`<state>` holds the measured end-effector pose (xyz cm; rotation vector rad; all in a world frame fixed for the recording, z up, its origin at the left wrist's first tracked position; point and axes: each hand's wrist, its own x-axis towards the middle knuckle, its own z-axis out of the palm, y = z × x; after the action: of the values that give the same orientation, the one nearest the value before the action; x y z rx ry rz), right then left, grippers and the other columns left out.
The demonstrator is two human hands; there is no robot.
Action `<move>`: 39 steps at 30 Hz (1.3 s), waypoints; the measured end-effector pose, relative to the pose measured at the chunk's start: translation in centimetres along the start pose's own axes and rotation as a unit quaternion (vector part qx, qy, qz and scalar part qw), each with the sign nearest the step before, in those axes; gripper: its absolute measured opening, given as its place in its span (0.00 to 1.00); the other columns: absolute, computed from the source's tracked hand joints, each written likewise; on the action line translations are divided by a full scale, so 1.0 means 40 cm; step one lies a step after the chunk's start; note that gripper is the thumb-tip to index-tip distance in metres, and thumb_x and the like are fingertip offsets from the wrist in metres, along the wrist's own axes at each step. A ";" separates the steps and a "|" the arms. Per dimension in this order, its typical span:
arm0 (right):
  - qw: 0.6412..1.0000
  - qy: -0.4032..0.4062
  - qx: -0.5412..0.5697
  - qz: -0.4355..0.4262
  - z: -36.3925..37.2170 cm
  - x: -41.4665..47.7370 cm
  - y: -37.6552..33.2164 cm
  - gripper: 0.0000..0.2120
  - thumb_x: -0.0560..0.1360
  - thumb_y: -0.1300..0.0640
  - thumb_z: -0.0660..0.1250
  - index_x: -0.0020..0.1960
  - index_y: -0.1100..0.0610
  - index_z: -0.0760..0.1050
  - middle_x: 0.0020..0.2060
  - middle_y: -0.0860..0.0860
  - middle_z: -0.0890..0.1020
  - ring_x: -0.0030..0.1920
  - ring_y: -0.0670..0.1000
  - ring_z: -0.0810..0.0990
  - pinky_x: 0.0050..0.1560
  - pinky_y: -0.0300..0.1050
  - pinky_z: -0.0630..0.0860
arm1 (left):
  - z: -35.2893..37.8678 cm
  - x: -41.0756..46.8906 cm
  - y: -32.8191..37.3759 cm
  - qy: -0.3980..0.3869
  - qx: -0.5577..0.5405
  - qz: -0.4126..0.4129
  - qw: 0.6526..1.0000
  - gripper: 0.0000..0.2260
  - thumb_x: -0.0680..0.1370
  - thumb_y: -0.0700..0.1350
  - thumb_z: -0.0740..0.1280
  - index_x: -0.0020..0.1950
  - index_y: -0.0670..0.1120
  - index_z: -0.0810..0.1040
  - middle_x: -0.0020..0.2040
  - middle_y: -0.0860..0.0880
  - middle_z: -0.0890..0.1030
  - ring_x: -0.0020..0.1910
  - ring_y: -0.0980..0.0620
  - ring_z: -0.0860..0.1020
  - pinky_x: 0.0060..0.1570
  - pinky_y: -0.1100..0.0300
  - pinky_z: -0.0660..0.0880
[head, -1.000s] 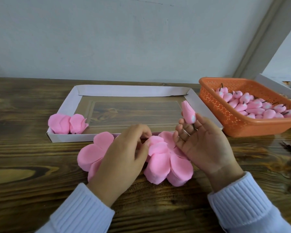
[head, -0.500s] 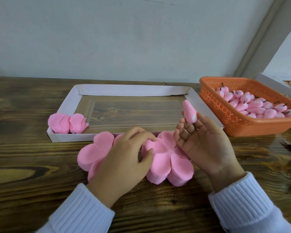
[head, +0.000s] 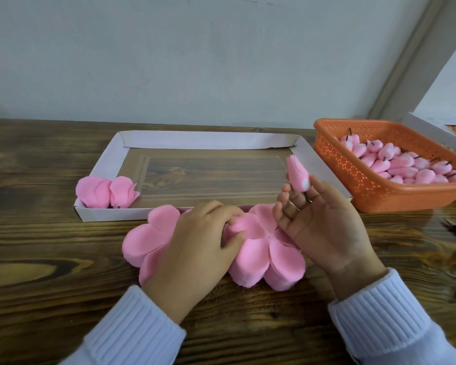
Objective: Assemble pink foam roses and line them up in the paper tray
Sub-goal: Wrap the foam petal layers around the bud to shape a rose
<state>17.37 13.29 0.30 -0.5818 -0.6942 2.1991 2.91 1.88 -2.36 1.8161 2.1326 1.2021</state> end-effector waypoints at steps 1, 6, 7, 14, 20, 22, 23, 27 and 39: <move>1.000 -0.002 0.000 0.000 0.000 0.000 0.000 0.14 0.68 0.54 0.66 0.51 0.60 0.77 0.35 0.53 0.80 0.36 0.49 0.80 0.44 0.42 0.78 | 0.000 0.002 0.002 -0.002 0.004 0.001 1.000 0.13 0.74 0.44 0.70 0.58 0.50 0.81 0.46 0.58 0.75 0.47 0.55 0.75 0.54 0.50 0.73; 1.000 -0.007 0.000 0.001 -0.001 0.002 0.001 0.14 0.68 0.54 0.66 0.50 0.60 0.78 0.35 0.53 0.80 0.35 0.49 0.80 0.43 0.41 0.78 | -0.001 0.011 0.010 -0.023 0.028 -0.004 0.999 0.12 0.76 0.46 0.68 0.58 0.52 0.81 0.46 0.58 0.74 0.48 0.55 0.75 0.55 0.49 0.72; 1.000 -0.008 -0.001 0.000 -0.001 0.002 0.001 0.14 0.68 0.54 0.66 0.50 0.60 0.78 0.35 0.53 0.80 0.36 0.49 0.80 0.43 0.41 0.78 | -0.002 0.011 0.011 -0.022 0.029 -0.004 0.999 0.11 0.75 0.46 0.68 0.57 0.52 0.81 0.45 0.58 0.73 0.47 0.55 0.75 0.55 0.50 0.72; 1.000 -0.007 -0.001 0.000 -0.002 0.003 0.002 0.13 0.68 0.54 0.67 0.48 0.60 0.79 0.35 0.53 0.80 0.35 0.49 0.80 0.43 0.41 0.78 | -0.004 0.007 0.016 -0.008 0.070 0.021 0.997 0.10 0.74 0.44 0.69 0.55 0.53 0.80 0.45 0.56 0.79 0.47 0.49 0.77 0.53 0.49 0.68; 1.000 -0.008 0.003 0.000 -0.003 0.003 0.001 0.13 0.68 0.54 0.66 0.49 0.60 0.78 0.35 0.53 0.80 0.35 0.49 0.80 0.42 0.41 0.78 | 0.003 0.004 0.015 0.005 0.088 0.034 0.996 0.09 0.72 0.41 0.72 0.50 0.51 0.81 0.43 0.55 0.81 0.44 0.48 0.79 0.48 0.49 0.71; 1.000 -0.008 0.003 -0.001 -0.004 0.002 0.001 0.13 0.68 0.54 0.66 0.49 0.60 0.78 0.35 0.53 0.80 0.35 0.49 0.80 0.42 0.41 0.79 | 0.005 0.004 0.013 0.016 0.098 0.038 0.994 0.09 0.71 0.41 0.73 0.49 0.51 0.81 0.44 0.54 0.79 0.46 0.50 0.78 0.48 0.53 0.69; 1.000 -0.008 0.003 -0.001 -0.004 0.003 0.001 0.13 0.69 0.54 0.66 0.49 0.60 0.78 0.35 0.53 0.80 0.35 0.49 0.80 0.42 0.41 0.78 | 0.005 0.004 0.013 0.021 0.102 0.042 0.994 0.10 0.70 0.41 0.74 0.49 0.51 0.81 0.45 0.54 0.79 0.46 0.51 0.77 0.48 0.54 0.67; 1.000 -0.005 0.004 0.000 -0.002 0.002 0.001 0.13 0.68 0.54 0.66 0.49 0.60 0.78 0.35 0.53 0.80 0.35 0.49 0.80 0.42 0.41 0.78 | 0.007 0.002 0.012 0.026 0.117 0.051 0.991 0.11 0.69 0.40 0.75 0.48 0.51 0.81 0.44 0.55 0.82 0.46 0.49 0.79 0.47 0.52 0.69; 1.000 0.005 0.003 -0.002 -0.001 0.003 0.002 0.12 0.68 0.54 0.66 0.48 0.60 0.79 0.35 0.53 0.80 0.35 0.49 0.79 0.44 0.42 0.76 | 0.007 0.007 0.001 0.075 0.168 0.068 0.981 0.05 0.71 0.42 0.69 0.45 0.49 0.83 0.40 0.52 0.82 0.39 0.46 0.81 0.42 0.49 0.73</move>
<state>17.27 13.35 0.21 -0.5874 -0.6839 2.1922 3.01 2.28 -2.43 2.0972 2.4575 1.0911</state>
